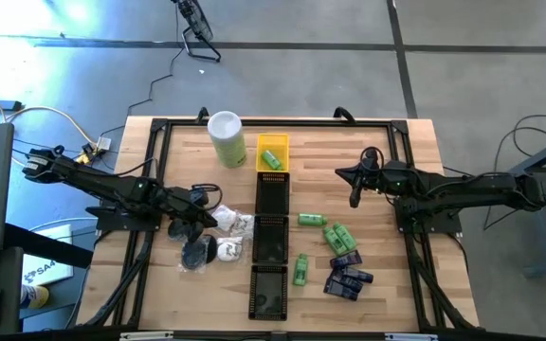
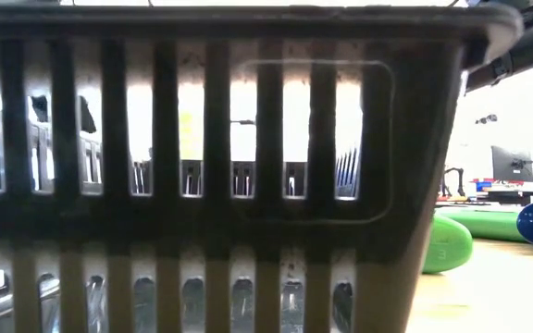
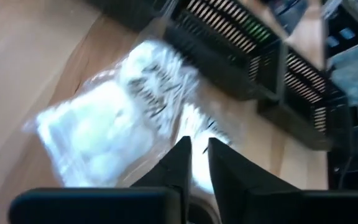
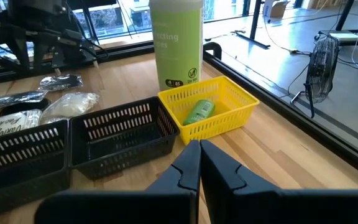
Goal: Pick & Place Travel size toiletries
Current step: Put the top left white vanity pack into the top black basket
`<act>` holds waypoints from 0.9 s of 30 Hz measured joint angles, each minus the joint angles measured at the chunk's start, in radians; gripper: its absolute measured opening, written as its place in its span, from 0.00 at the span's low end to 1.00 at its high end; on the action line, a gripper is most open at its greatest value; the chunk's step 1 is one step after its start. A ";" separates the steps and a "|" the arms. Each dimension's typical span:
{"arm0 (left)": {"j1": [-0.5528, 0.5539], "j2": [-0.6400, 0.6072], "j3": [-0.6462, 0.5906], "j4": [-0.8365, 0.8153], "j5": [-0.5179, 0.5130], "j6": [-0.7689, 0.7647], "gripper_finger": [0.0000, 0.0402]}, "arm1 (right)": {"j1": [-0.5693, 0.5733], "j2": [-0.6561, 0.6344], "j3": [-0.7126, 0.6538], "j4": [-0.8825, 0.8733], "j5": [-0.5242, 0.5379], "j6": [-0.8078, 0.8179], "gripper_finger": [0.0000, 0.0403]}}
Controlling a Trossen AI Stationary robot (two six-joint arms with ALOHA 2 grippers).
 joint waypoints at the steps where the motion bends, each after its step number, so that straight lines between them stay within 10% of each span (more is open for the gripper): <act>1: 0.000 0.000 0.000 -0.023 -0.008 -0.012 0.18 | 0.000 0.000 0.000 0.000 0.000 0.000 0.01; 16: 0.000 0.000 0.000 -0.089 -0.083 -0.088 0.68 | 0.000 0.000 0.000 0.000 0.000 0.000 0.01; 27: 0.000 0.000 0.000 -0.089 -0.084 -0.093 0.77 | 0.000 0.000 0.000 0.000 0.000 0.000 0.01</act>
